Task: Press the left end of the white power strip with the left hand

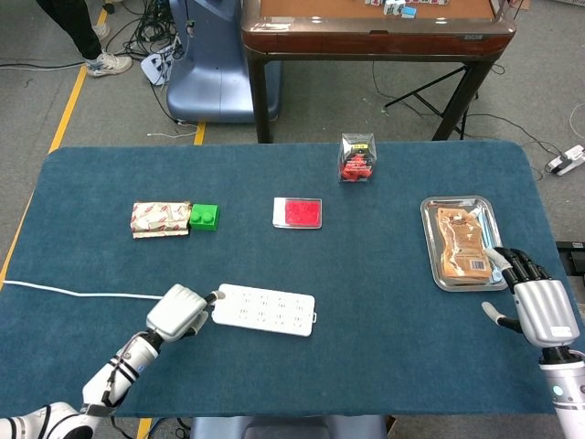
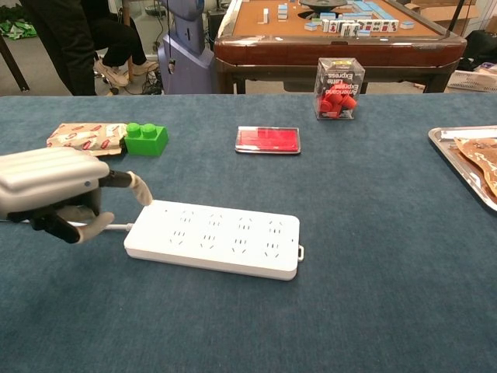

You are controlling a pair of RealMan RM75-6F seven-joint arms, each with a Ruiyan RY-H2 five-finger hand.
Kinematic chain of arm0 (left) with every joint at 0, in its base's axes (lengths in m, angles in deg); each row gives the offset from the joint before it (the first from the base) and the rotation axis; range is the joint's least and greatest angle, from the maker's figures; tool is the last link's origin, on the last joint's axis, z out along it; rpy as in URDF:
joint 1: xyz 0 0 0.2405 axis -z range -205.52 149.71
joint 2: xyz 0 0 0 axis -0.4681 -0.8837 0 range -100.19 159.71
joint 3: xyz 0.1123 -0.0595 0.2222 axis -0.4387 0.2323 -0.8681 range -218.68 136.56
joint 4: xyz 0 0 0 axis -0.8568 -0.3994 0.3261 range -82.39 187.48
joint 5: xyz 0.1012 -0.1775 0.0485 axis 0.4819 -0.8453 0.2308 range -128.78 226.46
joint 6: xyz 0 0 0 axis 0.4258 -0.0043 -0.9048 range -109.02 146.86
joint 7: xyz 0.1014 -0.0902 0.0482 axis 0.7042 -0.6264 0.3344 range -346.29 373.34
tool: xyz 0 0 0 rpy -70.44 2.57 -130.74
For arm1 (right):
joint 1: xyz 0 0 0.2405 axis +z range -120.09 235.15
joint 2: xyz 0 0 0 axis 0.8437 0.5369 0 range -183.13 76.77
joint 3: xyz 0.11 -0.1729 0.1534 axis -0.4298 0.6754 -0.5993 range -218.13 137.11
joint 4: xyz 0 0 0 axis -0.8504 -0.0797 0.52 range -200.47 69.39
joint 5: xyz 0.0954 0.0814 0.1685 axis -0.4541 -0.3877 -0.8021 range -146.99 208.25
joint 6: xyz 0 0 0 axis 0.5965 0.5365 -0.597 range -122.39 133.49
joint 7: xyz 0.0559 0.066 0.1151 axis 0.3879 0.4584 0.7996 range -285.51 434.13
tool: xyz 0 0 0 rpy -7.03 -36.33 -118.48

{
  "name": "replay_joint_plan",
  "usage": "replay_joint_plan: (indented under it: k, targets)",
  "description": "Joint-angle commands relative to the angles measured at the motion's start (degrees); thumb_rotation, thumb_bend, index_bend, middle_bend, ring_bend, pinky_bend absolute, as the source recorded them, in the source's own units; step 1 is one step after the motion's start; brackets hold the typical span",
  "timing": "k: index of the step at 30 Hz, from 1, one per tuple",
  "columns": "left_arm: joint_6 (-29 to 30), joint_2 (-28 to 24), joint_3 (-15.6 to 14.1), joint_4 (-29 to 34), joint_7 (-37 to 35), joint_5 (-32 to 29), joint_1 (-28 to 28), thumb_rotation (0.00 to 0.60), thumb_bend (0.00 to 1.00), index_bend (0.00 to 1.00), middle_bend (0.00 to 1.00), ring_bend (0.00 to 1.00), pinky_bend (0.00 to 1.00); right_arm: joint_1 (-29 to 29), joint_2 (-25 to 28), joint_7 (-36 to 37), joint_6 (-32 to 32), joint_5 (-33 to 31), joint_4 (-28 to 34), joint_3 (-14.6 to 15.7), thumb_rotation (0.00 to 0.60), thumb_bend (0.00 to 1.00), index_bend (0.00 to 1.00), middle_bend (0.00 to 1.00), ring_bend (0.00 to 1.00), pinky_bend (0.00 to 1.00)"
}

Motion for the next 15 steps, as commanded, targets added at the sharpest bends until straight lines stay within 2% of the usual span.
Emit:
replay_joint_plan:
  k: [1, 9, 15]
  targets:
    - [4.66, -3.35, -0.11, 2.16, -4.51, 1.50, -3.11, 0.600, 0.59, 0.26, 0.99, 0.93, 1.00, 0.03, 0.08, 0.26, 0.11, 0.26, -0.01, 0.05, 0.600, 0.16, 0.15, 0.17, 0.14, 0.34]
    - [15.19, -8.98, -1.04, 3.70, -11.95, 1.31, -11.25, 0.600, 0.59, 0.23, 0.86, 0.81, 1.00, -0.06, 0.29, 1.05, 0.32, 0.38, -0.35, 0.12, 0.600, 0.16, 0.15, 0.17, 0.14, 0.34]
    - [22.44, -9.20, -1.02, 2.01, -14.04, 0.79, -16.91, 0.600, 0.59, 0.24, 0.80, 0.75, 0.98, 0.04, 0.28, 1.49, 0.38, 0.76, -0.36, 0.22, 0.600, 0.16, 0.15, 0.17, 0.14, 0.34]
